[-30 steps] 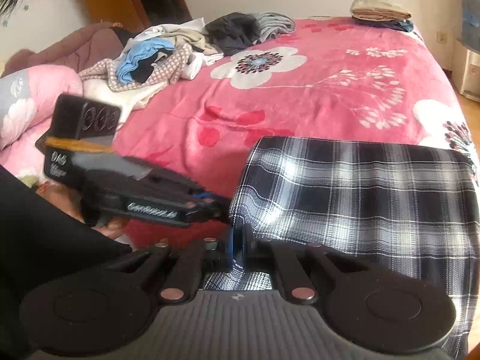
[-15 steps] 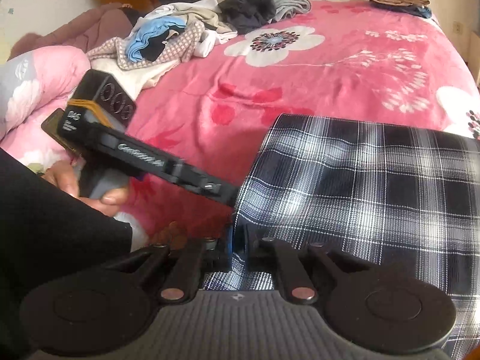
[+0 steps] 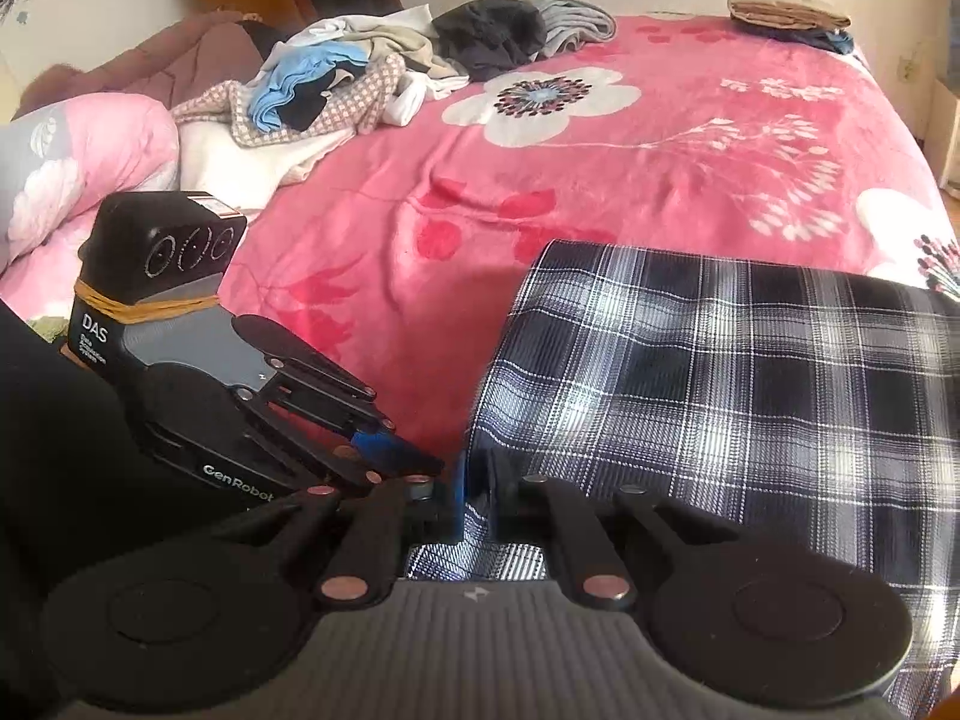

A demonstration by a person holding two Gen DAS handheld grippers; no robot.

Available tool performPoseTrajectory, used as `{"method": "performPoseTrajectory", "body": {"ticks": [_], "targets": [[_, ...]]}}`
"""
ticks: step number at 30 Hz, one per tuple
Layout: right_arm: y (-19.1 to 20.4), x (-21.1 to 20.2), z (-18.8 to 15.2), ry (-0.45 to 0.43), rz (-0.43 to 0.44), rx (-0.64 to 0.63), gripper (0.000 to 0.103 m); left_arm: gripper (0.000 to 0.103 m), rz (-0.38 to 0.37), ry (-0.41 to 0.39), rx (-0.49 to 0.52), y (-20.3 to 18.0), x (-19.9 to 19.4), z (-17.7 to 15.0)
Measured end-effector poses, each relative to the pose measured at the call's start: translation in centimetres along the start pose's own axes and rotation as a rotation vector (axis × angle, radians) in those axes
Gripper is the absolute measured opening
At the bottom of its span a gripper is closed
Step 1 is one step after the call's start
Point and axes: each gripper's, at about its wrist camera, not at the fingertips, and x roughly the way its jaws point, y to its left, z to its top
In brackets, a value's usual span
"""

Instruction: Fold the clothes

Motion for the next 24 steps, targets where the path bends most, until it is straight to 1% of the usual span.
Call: {"method": "performPoseTrajectory", "body": {"ticks": [2,5,8,12,13,15,17,19,20,22,23,24], "targets": [[-0.1,-0.2,0.0,-0.004,-0.005,0.003,0.008,0.019,-0.037,-0.014,-0.009,-0.3,0.0,0.0],[-0.4,-0.3,-0.1,-0.011,-0.004,0.018,0.008,0.018,-0.055,-0.009,-0.008,-0.8,1.1,0.0],[-0.7,-0.3,0.1,-0.018,0.008,0.028,0.008,0.018,-0.067,-0.009,-0.007,-1.3,2.2,0.2],[-0.6,0.0,0.4,0.002,0.014,0.021,0.008,0.018,-0.066,-0.01,0.014,-1.3,2.0,0.2],[-0.4,0.2,0.5,0.009,0.011,0.015,0.009,0.018,-0.066,-0.012,0.01,-1.3,2.0,0.2],[-0.1,0.7,0.6,0.025,0.004,-0.007,0.021,0.018,-0.062,-0.017,0.006,-1.3,2.0,0.2],[0.4,1.2,0.7,0.039,-0.011,-0.037,0.022,0.018,-0.055,-0.024,0.009,-1.5,2.1,0.1],[0.7,2.0,0.6,0.063,-0.054,-0.078,0.022,0.018,-0.046,-0.03,0.008,-1.5,2.2,0.0],[0.7,2.3,0.7,0.068,-0.065,-0.084,0.02,0.018,-0.042,-0.029,0.005,-1.5,2.0,-0.1],[0.7,2.5,0.7,0.071,-0.086,-0.086,0.01,0.02,-0.034,-0.027,0.001,-1.3,1.6,-0.4],[0.7,2.4,0.8,0.068,-0.092,-0.088,0.008,0.021,-0.03,-0.027,-0.002,-1.3,1.4,-0.5],[0.5,2.2,0.8,0.061,-0.093,-0.079,0.007,0.021,-0.026,-0.026,-0.005,-1.1,1.2,-0.6]]}}
